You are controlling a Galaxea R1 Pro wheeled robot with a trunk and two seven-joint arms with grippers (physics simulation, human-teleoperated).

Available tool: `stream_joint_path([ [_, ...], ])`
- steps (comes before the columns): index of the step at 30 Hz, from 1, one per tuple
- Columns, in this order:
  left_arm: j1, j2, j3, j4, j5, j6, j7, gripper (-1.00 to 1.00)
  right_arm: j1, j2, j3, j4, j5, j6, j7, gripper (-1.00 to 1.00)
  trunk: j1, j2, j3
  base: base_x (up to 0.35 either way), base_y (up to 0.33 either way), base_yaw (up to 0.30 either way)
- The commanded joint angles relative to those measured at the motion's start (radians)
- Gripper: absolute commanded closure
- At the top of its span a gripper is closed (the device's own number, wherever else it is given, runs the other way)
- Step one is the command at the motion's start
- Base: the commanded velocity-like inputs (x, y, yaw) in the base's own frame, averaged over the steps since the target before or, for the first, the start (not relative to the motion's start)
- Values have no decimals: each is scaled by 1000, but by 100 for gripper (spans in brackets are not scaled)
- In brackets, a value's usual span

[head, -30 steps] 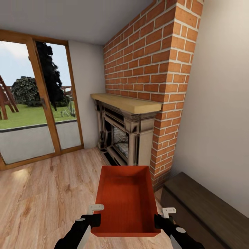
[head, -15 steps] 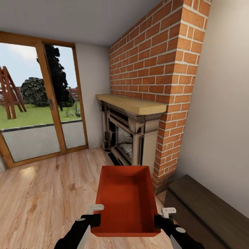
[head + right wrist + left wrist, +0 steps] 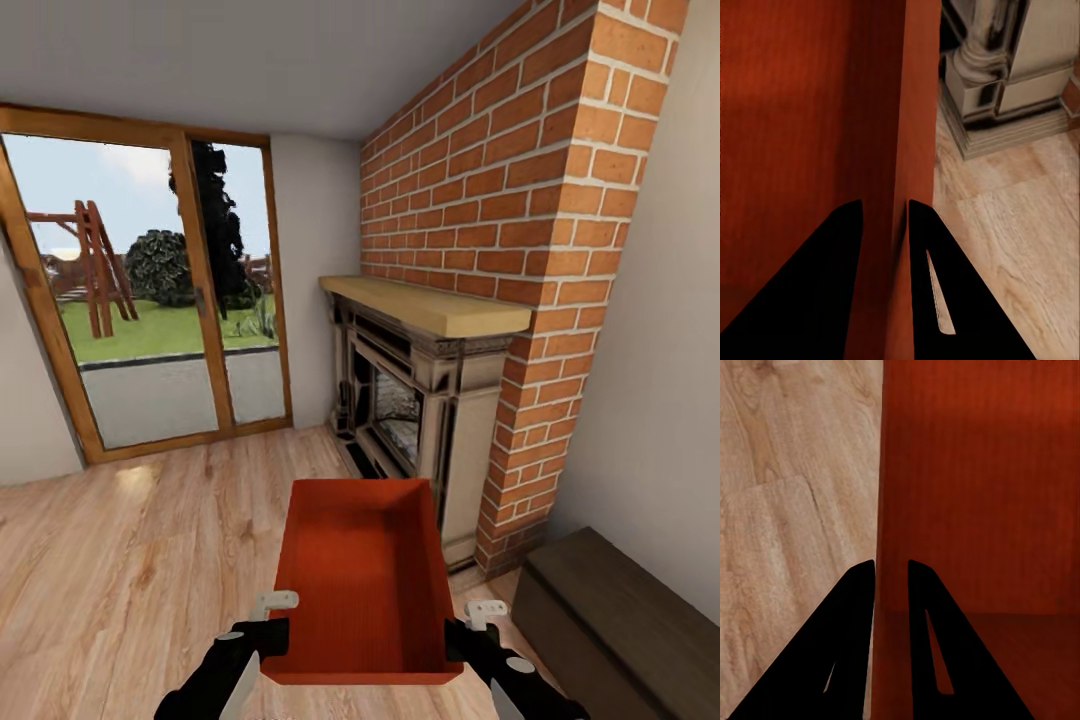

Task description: Move the two storage containers from the living room to the garage. In the garage, place one container on the floor and stack the other container on top of it (either order is fine).

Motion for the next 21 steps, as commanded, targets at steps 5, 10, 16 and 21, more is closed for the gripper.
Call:
stream_joint_path([
  [5,-1,0,11,0,-18,7,5,100,0,-4,26,-2,-7,-4,7,100,0,-1,2,0,0,283],
  [10,-1,0,11,0,-18,7,5,100,0,-4,26,-1,-7,-4,7,100,0,-1,4,0,0,285],
  [16,-1,1,11,0,-18,7,5,100,0,-4,26,-2,-7,-4,7,100,0,-1,5,0,0,293],
  [21,-1,2,11,0,-18,7,5,100,0,-4,26,-2,-7,-4,7,100,0,-1,5,0,0,298],
])
